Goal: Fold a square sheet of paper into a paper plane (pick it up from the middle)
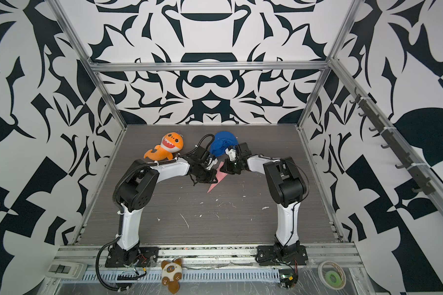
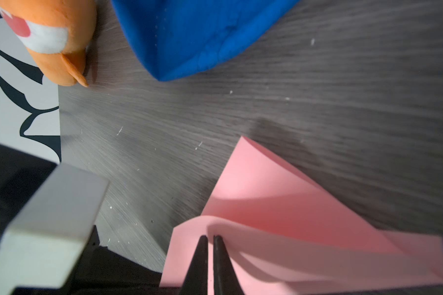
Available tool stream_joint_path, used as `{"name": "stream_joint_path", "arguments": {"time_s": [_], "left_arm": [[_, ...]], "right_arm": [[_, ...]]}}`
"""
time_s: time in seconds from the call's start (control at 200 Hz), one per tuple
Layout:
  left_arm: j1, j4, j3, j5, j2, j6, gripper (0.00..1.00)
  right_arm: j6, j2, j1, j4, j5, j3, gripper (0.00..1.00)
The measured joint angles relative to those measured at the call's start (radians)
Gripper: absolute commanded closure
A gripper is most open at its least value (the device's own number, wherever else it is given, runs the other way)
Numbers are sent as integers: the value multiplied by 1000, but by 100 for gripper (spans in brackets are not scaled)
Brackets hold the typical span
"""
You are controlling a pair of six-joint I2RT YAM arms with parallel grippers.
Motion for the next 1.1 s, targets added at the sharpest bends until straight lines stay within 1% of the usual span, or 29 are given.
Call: {"name": "stream_joint_path", "arguments": {"time_s": [0.045,0.185,0.25,0.35,0.445,0.5,0.665,0.825,0.94,1.1], "left_arm": [[0,0,0,-1,0,-2,100],[-1,-1,0,-5,-2,-7,94],[-3,-2,0,-12,-4,-9,89],[-7,-4,-1,-22,-14,-17,76],[-11,-17,-17,-56,-43,-27,65],[-13,-29,-37,-79,-69,-44,63],[-13,-39,-100,-130,-177,-89,64],[-18,19,-126,-144,-251,-151,74],[-27,71,-122,-134,-240,-183,80],[-34,92,-100,-118,-159,-214,85]], "right_arm": [[0,0,0,0,6,-3,89],[-2,0,0,-14,31,-15,90],[-5,0,0,-26,42,-18,90],[-10,2,0,-35,49,-19,90],[-17,2,0,-36,54,-19,90],[-20,2,0,-37,56,-19,91],[-24,2,0,-39,61,-19,91],[-25,2,0,-39,62,-19,91],[-25,2,0,-39,64,-19,91],[-25,2,0,-40,64,-18,91]]}}
